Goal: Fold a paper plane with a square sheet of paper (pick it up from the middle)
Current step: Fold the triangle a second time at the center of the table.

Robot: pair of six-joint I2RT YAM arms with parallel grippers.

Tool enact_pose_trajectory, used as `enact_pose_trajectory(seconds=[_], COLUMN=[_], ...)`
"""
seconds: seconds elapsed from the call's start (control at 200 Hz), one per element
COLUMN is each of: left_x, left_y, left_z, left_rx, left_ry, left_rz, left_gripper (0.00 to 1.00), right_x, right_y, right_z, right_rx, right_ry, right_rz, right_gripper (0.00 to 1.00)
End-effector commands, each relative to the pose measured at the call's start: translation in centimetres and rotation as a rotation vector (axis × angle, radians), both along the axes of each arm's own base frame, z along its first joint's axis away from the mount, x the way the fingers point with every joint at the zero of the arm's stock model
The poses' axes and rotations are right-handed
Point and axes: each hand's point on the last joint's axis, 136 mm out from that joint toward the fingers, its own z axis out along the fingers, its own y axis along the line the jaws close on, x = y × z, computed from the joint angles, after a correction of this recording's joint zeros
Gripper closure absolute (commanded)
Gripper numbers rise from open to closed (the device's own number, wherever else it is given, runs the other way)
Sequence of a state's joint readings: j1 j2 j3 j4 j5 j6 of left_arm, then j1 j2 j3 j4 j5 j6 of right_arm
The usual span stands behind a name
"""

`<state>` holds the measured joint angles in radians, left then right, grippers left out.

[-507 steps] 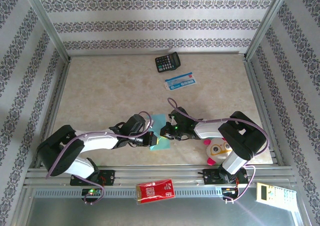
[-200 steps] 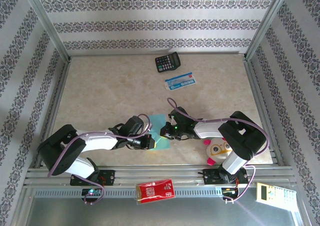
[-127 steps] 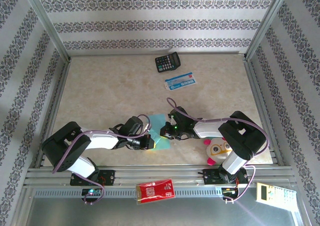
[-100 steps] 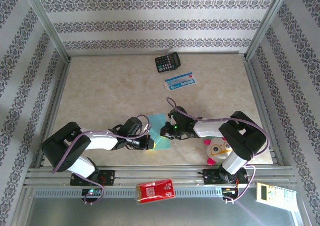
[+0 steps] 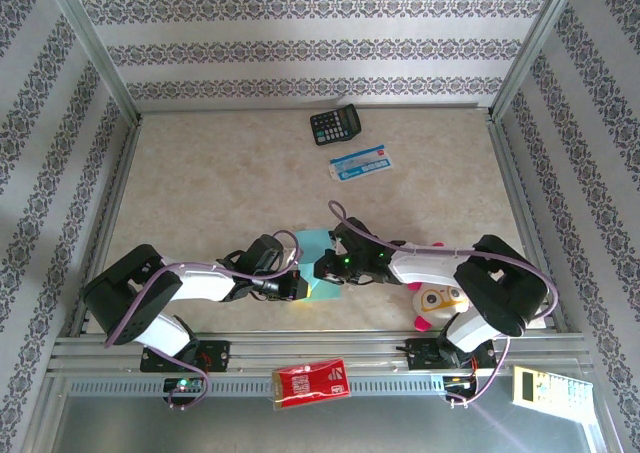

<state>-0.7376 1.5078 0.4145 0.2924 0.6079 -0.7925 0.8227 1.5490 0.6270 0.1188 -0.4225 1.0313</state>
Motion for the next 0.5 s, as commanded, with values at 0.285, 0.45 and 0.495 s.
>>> enact_pose_trajectory(seconds=[0.285, 0.45, 0.495], left_x=[-2.3, -2.4, -2.4], left_y=[3.3, 3.5, 3.5], left_z=[-3.9, -4.0, -4.0], left_rx=[0.17, 0.177, 0.177], left_ry=[0.101, 0.105, 0.105], left_rz=[0.007, 0.006, 0.006], left_gripper=[1.0, 1.0, 1.0], right_x=[-0.9, -1.7, -1.9], right_y=[0.8, 0.7, 0.6], right_z=[-2.5, -3.0, -3.2], right_rx=[-0.015, -0.026, -0.03], right_ry=[0.059, 0.075, 0.082], right_rz=[-0.021, -0.022, -0.026], right_gripper=[0.95, 0.95, 0.95])
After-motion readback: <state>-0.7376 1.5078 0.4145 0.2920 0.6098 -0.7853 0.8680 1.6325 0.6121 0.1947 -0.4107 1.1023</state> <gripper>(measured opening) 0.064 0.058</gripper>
